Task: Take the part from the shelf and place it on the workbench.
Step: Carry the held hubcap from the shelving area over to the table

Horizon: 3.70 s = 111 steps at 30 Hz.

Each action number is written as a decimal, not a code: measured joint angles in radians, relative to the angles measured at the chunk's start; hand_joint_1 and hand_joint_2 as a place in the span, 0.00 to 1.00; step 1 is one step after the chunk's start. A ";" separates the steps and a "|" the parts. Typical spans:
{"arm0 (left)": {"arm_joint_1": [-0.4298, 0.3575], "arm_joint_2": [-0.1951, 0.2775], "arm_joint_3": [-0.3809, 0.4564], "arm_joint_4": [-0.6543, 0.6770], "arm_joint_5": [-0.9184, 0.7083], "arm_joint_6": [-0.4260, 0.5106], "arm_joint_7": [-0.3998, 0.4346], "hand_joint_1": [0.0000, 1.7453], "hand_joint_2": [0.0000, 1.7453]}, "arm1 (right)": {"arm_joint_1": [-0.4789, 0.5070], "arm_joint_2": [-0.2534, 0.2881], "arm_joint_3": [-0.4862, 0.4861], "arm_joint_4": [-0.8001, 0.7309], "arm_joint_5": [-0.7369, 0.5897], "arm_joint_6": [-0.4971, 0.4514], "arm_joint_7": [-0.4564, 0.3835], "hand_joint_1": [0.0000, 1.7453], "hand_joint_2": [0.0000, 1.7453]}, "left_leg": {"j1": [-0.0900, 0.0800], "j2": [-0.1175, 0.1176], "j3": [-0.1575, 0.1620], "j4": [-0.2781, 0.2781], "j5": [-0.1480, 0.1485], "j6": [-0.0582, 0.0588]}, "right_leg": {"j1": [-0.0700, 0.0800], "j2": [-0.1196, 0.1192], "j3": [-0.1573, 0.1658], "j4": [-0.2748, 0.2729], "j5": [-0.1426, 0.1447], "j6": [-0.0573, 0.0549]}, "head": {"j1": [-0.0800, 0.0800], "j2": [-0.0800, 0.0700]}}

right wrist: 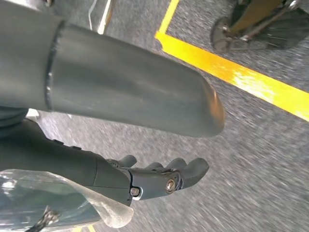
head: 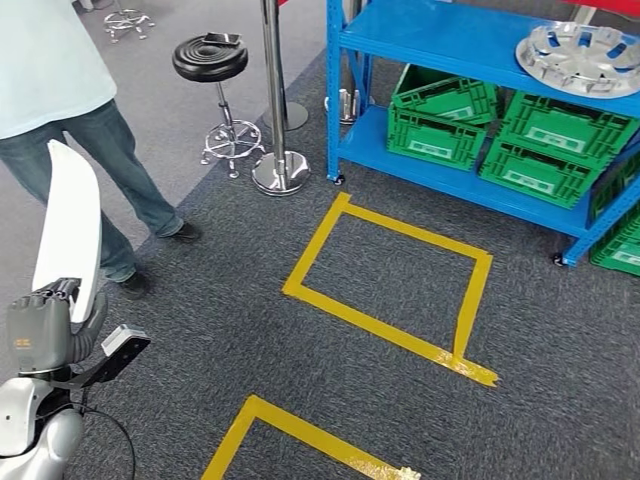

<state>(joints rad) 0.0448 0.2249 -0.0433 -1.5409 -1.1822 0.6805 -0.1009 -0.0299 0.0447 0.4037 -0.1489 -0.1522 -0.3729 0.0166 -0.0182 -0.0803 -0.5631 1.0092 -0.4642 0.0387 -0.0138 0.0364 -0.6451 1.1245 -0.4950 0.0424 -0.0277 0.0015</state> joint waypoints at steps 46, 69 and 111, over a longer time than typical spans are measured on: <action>-0.014 0.010 0.013 0.007 0.006 0.005 -0.014 1.00 1.00 | -0.003 -0.002 0.014 0.001 -0.005 0.014 0.009 0.00 0.00 | 0.022 0.110 -0.094 0.131 -0.004 -0.052 | 0.004 -0.115 0.103 -0.104 -0.019 -0.041 | -0.012 0.000; -0.026 0.011 0.016 0.007 0.011 0.007 -0.018 1.00 1.00 | -0.004 -0.001 0.017 0.002 -0.004 0.021 0.022 0.00 0.00 | 0.020 -0.002 -0.072 0.086 -0.027 -0.045 | -0.008 0.003 0.079 -0.105 0.002 -0.034 | -0.008 0.000; -0.023 0.020 0.022 0.009 0.013 0.013 -0.030 1.00 1.00 | -0.007 0.000 0.019 0.003 -0.001 0.023 0.025 0.00 0.00 | 0.005 0.147 -0.049 0.023 0.013 -0.026 | 0.010 -0.163 0.128 -0.116 -0.039 -0.013 | -0.020 0.000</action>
<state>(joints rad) 0.0217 0.2452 -0.0209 -1.5315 -1.1691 0.6934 -0.1310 -0.0367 0.0446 0.4224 -0.1458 -0.1534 -0.3499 0.0421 -0.0128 0.0670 -0.6117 1.0327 -0.4510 0.0124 -0.0035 -0.1262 -0.5167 1.0086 -0.5342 0.0292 -0.0482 0.0015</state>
